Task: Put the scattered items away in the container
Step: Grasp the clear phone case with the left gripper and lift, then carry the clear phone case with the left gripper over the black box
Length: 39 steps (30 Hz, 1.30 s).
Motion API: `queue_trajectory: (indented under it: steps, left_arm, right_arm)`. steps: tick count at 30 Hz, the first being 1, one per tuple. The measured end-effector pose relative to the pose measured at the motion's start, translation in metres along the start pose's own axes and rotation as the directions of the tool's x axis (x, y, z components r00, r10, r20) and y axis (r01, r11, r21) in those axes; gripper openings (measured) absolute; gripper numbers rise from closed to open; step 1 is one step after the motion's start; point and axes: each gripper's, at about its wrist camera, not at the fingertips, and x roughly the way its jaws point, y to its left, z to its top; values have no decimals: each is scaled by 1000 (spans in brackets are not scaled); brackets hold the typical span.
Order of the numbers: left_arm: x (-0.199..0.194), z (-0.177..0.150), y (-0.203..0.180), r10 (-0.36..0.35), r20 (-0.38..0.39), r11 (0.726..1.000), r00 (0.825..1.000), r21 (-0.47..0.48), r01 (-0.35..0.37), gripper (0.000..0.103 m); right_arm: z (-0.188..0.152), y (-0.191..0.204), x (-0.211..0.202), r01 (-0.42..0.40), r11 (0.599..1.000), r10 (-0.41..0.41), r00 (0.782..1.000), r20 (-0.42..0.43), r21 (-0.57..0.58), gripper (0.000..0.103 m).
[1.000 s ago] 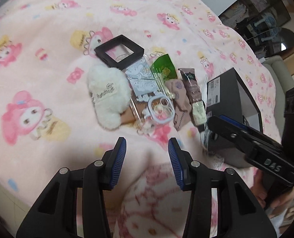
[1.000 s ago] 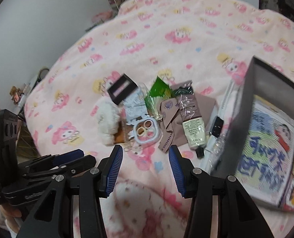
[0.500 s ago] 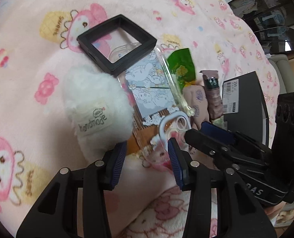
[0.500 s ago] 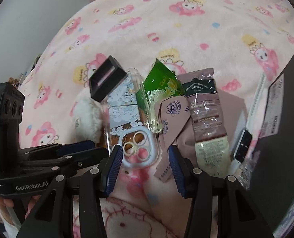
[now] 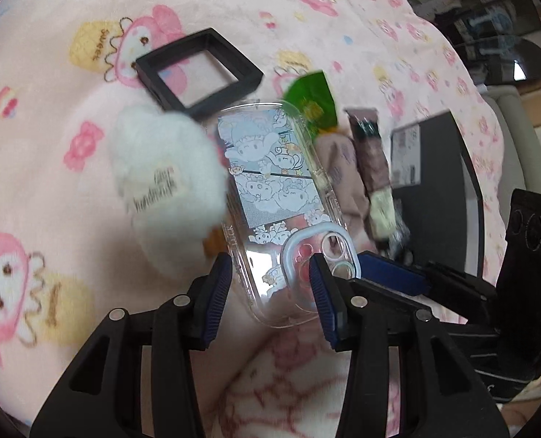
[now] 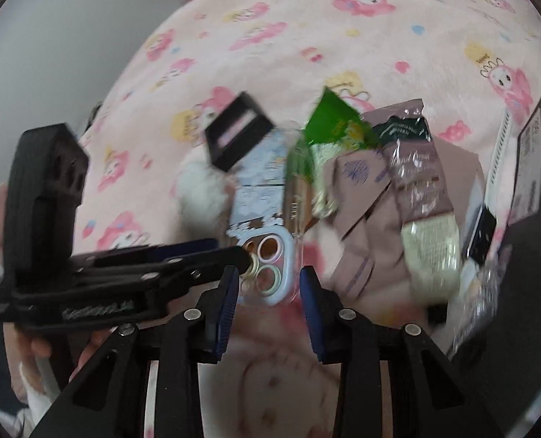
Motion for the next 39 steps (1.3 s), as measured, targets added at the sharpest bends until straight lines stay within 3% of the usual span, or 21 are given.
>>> queue_trajectory:
  steps: [4, 9, 12, 16, 20, 28, 33, 39]
  left_arm:
    - [5, 6, 13, 49, 16, 998, 999, -49, -49, 43]
    - [18, 18, 24, 26, 24, 994, 999, -102, -23, 43]
    - [21, 19, 21, -13, 11, 994, 1000, -109, 14, 40]
    - [-1, 15, 6, -20, 48, 997, 999, -72, 24, 40]
    - [-35, 7, -25, -71, 113, 997, 991, -9, 72, 40]
    - [-81, -18, -111, -137, 198, 980, 971, 171, 103, 38]
    - [-78, -28, -171, -131, 178, 955, 975, 288, 75, 38]
    - [-41, -21, -243, -191, 101, 911, 976, 388, 138, 37]
  right_arm:
    - [-5, -6, 0, -7, 999, 7, 1000, -5, 35, 32]
    - [8, -22, 19, 18, 996, -16, 1000, -26, 86, 32]
    - [13, -26, 36, -26, 995, 32, 998, -63, 93, 32]
    - [8, -22, 21, -40, 996, 42, 999, -23, 80, 32]
    - [-6, -13, -24, -84, 995, 80, 995, 59, 62, 31]
    - [-38, -11, -116, -81, 996, 69, 973, 220, 48, 31]
    - [-59, -23, -154, -42, 997, 20, 958, 287, 70, 31]
    - [-80, -70, -200, 20, 993, -58, 937, 343, 113, 31]
